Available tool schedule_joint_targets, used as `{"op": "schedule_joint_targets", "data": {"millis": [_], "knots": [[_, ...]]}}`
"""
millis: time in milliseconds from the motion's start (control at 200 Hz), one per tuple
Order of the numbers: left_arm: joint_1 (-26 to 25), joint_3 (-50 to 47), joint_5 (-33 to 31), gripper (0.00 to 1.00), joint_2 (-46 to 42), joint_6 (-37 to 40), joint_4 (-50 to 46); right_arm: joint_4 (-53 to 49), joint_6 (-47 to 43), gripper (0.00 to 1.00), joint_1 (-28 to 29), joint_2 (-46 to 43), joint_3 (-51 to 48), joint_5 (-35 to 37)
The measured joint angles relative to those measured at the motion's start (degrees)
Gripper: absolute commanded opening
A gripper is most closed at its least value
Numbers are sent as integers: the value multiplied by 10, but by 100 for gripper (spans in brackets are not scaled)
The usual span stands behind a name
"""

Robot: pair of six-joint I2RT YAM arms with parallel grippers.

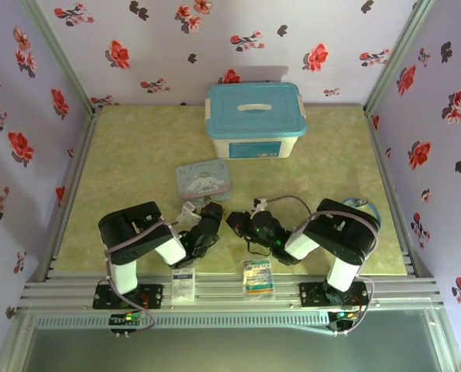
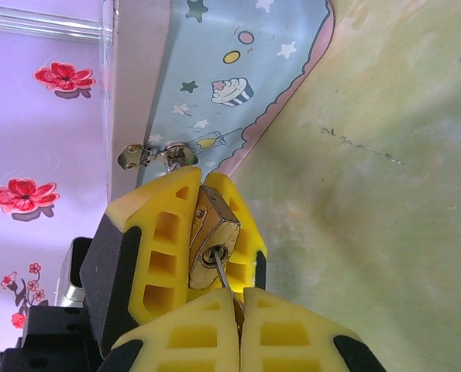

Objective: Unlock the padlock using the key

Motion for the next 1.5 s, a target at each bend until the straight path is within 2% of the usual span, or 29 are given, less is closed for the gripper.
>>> {"op": "schedule_joint_targets", "data": {"millis": [185, 245, 315, 435, 525, 945, 1225, 1370, 1500], "knots": [[0, 0, -7, 0, 4, 0, 0, -129, -55, 0, 14, -43, 40, 22], [0, 0, -7, 0, 4, -2, 2, -140, -59, 0, 14, -46, 43, 21], [0, 1, -8, 0, 5, -2, 2, -122, -49, 0, 4, -33, 43, 4], [1, 1, -26, 0, 6, -2, -8, -17, -2, 0, -18, 36, 42, -57], [1, 1, -31, 0, 6, -4, -8, 13, 7, 0, -22, 50, 39, -72], [0, 8, -6, 0, 6, -13, 5, 63, 3, 0, -49, 47, 8, -111], [-7, 8, 23, 0, -2, -12, 9, 100, 3, 0, -75, 37, -25, -166], [-11, 7, 27, 0, -2, -13, 21, 89, 3, 0, -92, 16, -30, -202], [-15, 7, 32, 0, -5, -13, 32, 31, -7, 0, -100, -28, -30, -218]]}}
